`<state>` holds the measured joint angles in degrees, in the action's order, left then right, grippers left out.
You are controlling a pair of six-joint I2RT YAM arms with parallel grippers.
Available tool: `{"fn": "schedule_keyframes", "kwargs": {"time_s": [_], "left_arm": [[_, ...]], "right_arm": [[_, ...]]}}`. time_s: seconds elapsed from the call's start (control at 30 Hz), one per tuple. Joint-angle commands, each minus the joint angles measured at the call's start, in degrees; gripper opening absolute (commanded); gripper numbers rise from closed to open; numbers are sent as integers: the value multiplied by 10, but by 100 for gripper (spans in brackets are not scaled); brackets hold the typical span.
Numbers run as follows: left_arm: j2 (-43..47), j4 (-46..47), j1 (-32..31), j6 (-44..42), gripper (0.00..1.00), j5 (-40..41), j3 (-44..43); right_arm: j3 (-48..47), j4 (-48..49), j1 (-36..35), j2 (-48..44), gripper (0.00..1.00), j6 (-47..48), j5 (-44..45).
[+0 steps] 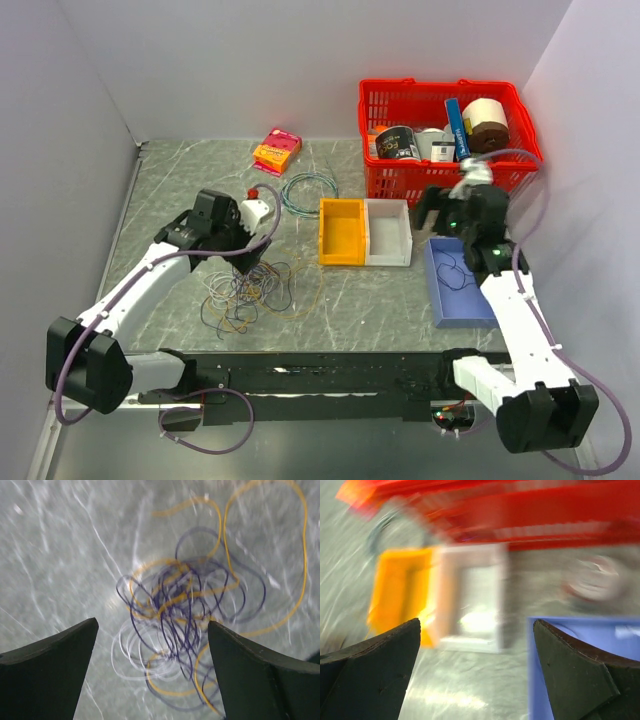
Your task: Untangle the cables
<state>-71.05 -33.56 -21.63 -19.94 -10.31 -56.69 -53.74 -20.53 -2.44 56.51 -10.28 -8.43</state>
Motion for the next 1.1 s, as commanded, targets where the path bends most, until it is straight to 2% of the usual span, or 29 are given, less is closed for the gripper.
{"fn": "schedule_keyframes", "kwargs": {"time_s": [0.0, 0.03, 0.2, 0.33, 0.4, 0.5, 0.53, 0.6, 0.63, 0.73, 0.83, 0.87, 1.07], "left_arm": [[10, -79, 42, -54, 99, -69, -5], [9, -87, 54, -59, 99, -81, -5], [8, -99, 79, -82, 96, -101, 32], [-3, -48, 84, -71, 96, -106, 75], [-17, -25, 84, -54, 92, -111, 86], [-40, 9, 84, -27, 79, -118, 86], [-42, 16, 84, -20, 67, -123, 83], [-38, 17, 84, -17, 53, -135, 80], [-36, 16, 84, -18, 38, -138, 79], [-18, 10, 84, -22, 17, -140, 81], [-5, 3, 84, -30, 15, -152, 84], [-4, 0, 84, -31, 15, -154, 84], [-8, 1, 84, -20, 15, -162, 83]], "right_arm": [[-11, 29, -97, -7, 100, 89, -119], [-8, 53, -134, -7, 99, 93, -144], [17, 137, -222, 31, 95, 74, -211], [5, 179, -300, 96, 92, 82, -219], [-21, 175, -333, 144, 89, 84, -214], [-55, 150, -354, 196, 83, 67, -179], [-63, 138, -354, 206, 81, 57, -162], [-64, 119, -355, 229, 78, 11, -105], [-58, 116, -356, 236, 76, -6, -92], [-36, 97, -363, 268, 71, -53, -40], [-15, 117, -375, 298, 70, -91, -14], [-11, 124, -380, 313, 74, -107, -5], [-38, 114, -397, 378, 75, -148, 33]]}}
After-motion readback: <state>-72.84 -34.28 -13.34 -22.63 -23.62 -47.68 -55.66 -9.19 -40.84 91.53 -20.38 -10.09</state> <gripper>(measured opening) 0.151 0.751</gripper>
